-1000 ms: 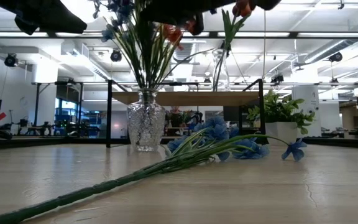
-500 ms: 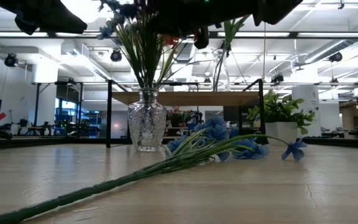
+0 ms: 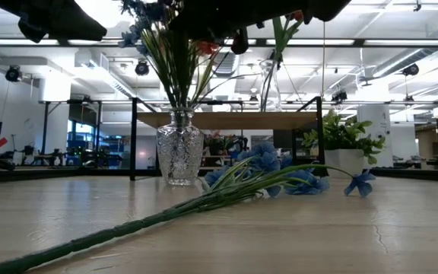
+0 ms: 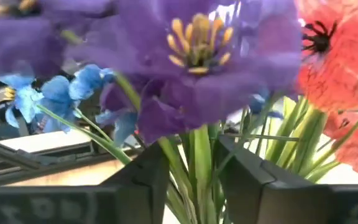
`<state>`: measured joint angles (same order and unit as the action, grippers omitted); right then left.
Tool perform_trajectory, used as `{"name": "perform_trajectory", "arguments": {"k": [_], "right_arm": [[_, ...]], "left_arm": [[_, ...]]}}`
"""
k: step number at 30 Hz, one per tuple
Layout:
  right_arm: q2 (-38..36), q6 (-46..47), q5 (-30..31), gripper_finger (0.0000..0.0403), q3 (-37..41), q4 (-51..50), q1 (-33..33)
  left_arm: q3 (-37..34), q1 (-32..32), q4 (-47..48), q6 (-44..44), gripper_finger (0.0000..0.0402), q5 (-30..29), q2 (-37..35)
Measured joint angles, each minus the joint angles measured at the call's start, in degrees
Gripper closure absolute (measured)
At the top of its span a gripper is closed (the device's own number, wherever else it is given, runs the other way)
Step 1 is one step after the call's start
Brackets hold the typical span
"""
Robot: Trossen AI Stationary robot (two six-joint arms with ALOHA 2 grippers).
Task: Pick and place flowers into a vace then onto a shelf
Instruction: Put the purple flowers into the transparent vase
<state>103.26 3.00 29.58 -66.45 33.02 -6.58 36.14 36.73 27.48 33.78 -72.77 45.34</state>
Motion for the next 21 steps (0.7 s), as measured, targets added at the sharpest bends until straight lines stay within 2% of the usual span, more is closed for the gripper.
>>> {"name": "perform_trajectory", "arguments": {"k": [6,15,21], "right_arm": [[-0.1,1.3,-0.1,0.0224,-1.7,-3.8,0.0],[-2.3,6.4,-0.1,0.0163,-8.8,-25.1,-0.2],[-3.5,7.0,-0.1,0.0134,-11.7,-33.0,-0.5]], "left_arm": [[0.0,0.0,0.0,0.0,0.0276,0.0,0.0],[0.0,0.0,0.0,0.1,0.0276,0.0,0.0],[0.0,0.0,0.1,-0.1,0.0276,-0.2,0.0]]}}
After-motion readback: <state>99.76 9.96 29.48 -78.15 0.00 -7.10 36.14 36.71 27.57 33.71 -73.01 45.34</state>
